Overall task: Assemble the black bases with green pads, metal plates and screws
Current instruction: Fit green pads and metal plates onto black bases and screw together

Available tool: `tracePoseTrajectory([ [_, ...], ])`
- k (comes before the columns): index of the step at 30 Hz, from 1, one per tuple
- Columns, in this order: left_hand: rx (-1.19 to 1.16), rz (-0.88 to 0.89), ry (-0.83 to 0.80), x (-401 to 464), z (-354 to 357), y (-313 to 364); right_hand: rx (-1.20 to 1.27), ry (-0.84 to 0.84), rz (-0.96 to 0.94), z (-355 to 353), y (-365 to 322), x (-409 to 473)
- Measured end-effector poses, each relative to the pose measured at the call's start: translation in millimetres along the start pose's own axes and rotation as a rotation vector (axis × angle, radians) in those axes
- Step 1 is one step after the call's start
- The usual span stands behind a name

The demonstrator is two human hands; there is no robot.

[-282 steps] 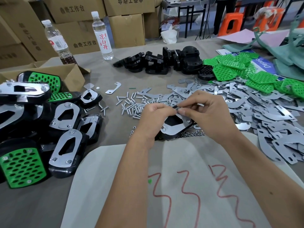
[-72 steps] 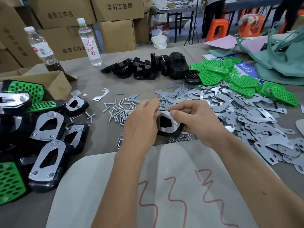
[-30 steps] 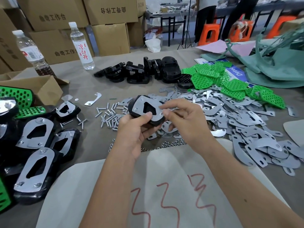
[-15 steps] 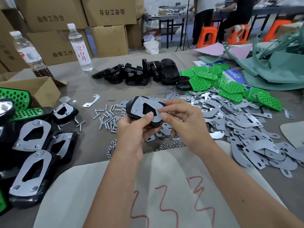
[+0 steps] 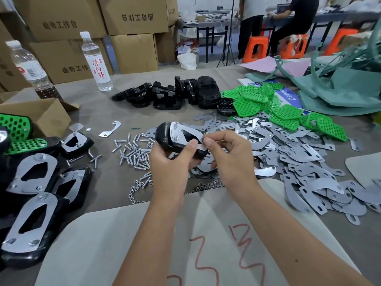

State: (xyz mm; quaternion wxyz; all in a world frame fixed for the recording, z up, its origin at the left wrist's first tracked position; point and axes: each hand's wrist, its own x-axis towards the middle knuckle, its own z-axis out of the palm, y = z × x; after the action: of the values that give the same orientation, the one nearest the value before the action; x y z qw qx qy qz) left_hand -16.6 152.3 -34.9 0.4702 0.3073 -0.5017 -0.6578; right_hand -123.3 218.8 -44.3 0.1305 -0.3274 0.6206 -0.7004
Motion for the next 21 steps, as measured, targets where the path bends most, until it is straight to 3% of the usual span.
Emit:
tracePoseTrajectory([
  [5,0.011,-0.026,0.035,5,-8,5,-0.127,-0.3,-0.085,-8,-4,2],
  [15,0.231,-0.133,0.232,4,-39,45,-0.712,-0.284,-0.652,40,-13,-14],
  [18,0.32,-0.059,0.221,6,-67,73,-0.581,-0.192,-0.477,79,-29,-15],
  [21,0.364,0.095,0.361,9,-100,100,-0.449,-0.224,-0.309,123,-45,-12],
])
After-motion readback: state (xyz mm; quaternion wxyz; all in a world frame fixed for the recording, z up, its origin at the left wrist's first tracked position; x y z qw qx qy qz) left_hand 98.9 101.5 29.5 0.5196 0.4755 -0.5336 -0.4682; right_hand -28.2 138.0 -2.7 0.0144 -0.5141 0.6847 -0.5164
